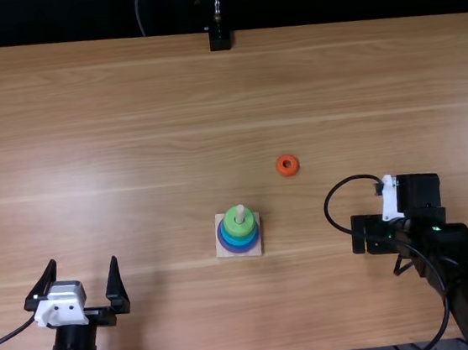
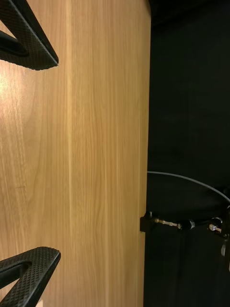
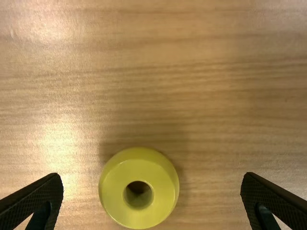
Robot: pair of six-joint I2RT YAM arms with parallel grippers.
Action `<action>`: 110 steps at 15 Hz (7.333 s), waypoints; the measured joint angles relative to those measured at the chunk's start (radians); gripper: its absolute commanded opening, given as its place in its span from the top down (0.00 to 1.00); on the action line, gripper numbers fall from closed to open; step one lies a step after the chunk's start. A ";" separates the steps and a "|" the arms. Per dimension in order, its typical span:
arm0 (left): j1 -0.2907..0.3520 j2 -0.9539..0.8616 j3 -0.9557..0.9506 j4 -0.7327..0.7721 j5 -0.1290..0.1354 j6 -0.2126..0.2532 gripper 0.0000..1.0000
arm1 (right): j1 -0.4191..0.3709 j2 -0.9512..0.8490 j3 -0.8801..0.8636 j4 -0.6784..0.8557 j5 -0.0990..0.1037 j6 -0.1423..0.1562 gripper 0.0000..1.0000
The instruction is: Build the Hanoi tower: stack the rings onto the peg from bottom to top in this color order: purple, dark blue, light blue, dark green, light green, yellow, orange.
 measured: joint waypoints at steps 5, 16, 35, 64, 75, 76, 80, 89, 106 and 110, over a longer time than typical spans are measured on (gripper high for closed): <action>0.000 0.000 0.000 0.000 0.000 0.000 0.00 | 0.000 0.000 0.000 0.000 0.000 0.000 0.00; 0.000 0.000 0.000 0.000 0.000 0.000 0.00 | 0.000 0.000 0.011 -0.069 0.000 0.004 0.00; 0.000 0.000 0.000 -0.001 0.000 0.001 0.00 | 0.016 0.102 0.174 -0.192 -0.004 0.005 0.00; 0.000 0.000 0.000 -0.001 0.000 0.000 0.00 | 0.055 0.151 0.087 -0.067 -0.014 0.008 0.00; 0.000 0.000 0.000 0.000 0.000 0.000 0.00 | 0.055 0.151 0.050 -0.056 -0.049 0.008 1.00; 0.000 0.000 0.000 -0.001 0.000 0.000 0.00 | 0.055 0.150 0.050 -0.054 -0.053 0.008 1.00; 0.000 0.000 0.000 0.000 0.000 0.000 0.00 | 0.055 0.151 0.053 -0.055 -0.068 0.009 1.00; 0.000 0.000 0.000 -0.001 0.000 0.000 0.00 | 0.292 0.152 0.501 -0.395 -0.081 -0.010 1.00; 0.000 0.000 0.000 0.000 0.000 0.000 0.00 | 0.696 0.251 0.928 -0.610 -0.082 -0.077 1.00; 0.000 0.000 0.000 -0.001 0.000 0.000 0.00 | 0.708 0.291 0.929 -0.599 -0.082 -0.077 1.00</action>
